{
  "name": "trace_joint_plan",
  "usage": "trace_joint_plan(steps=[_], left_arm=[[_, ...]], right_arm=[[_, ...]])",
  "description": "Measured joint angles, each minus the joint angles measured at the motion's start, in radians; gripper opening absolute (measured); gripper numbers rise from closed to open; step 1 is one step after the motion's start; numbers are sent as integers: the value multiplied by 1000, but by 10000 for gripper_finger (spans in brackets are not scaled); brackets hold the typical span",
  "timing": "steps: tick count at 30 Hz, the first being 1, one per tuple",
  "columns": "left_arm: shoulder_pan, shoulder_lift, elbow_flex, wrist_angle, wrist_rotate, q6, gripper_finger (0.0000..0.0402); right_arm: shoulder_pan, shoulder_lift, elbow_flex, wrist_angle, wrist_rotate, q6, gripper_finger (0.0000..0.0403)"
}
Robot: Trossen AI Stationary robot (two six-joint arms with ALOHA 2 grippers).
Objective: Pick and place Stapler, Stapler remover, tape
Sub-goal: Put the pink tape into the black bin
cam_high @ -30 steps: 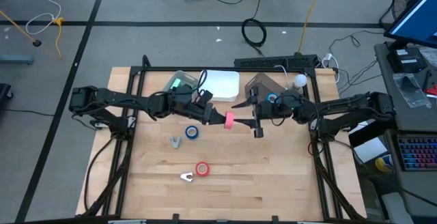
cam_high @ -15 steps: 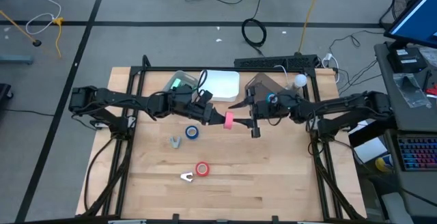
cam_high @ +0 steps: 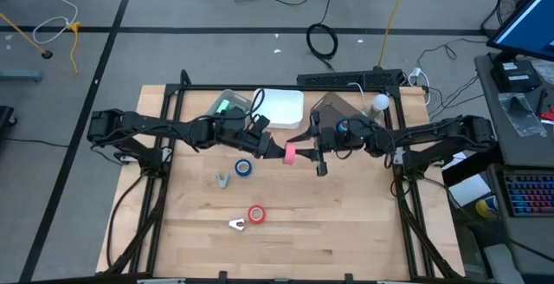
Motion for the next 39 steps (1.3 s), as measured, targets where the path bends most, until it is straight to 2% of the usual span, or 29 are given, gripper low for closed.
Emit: trace_joint_plan(steps=[8,15,19,22,26,29,35,39], left_arm=[[20,0,0,-1,12,53,61],[46,2,0,-6,76,179,70],[83,0,0,-19,213,286,100],[117,0,-1,-73,250,347,120],[162,-13,-1,-178,245,441,138],[196,-16,-1,-325,223,509,145],[277,-15,-1,-603,87,629,147],[339,-18,-2,-679,3,716,147]], right_arm=[[-1,0,0,-9,17,36,39],[-1,0,0,-23,35,49,36],[0,-4,-1,-36,25,97,35],[0,-5,-1,-57,30,98,35],[0,-4,-1,-127,107,99,35],[-8,-15,-1,-203,199,88,35],[-88,-48,-1,-334,342,67,35],[-187,-58,-1,-395,369,74,35]])
